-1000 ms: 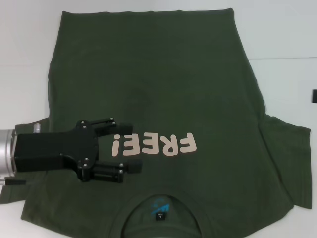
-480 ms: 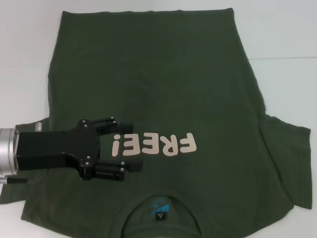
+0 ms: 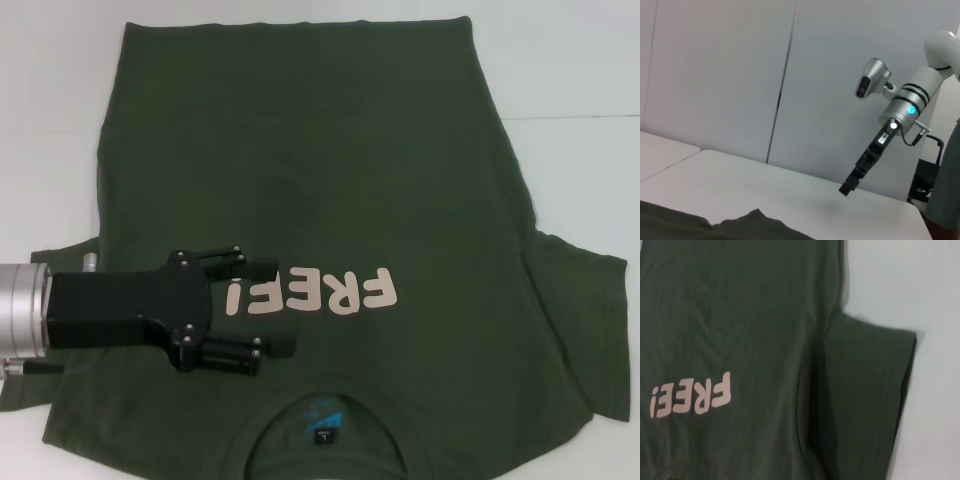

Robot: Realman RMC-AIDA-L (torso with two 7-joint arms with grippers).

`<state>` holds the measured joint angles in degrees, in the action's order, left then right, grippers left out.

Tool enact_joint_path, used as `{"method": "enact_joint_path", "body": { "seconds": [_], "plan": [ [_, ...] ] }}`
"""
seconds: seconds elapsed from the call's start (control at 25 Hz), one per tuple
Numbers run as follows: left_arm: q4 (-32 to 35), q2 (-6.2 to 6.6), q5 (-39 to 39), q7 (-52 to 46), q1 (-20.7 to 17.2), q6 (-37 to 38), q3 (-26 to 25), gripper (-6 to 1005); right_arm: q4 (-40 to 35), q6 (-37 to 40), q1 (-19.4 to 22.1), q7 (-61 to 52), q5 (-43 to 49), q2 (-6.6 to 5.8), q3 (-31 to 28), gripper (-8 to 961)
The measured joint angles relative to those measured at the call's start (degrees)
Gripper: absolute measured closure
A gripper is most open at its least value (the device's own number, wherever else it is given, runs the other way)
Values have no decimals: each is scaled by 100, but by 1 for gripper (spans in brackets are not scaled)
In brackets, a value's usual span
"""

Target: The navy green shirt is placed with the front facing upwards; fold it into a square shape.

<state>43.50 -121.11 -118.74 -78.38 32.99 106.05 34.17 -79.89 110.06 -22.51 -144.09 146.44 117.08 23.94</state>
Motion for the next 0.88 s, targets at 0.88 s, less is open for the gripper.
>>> {"method": "enact_joint_path", "body": {
  "seconds": [0.88],
  "plan": [
    [-71,-44,0,12,-100,-60,17,80,1548,-497,-644,47,769,-298,123,37]
  ]
}}
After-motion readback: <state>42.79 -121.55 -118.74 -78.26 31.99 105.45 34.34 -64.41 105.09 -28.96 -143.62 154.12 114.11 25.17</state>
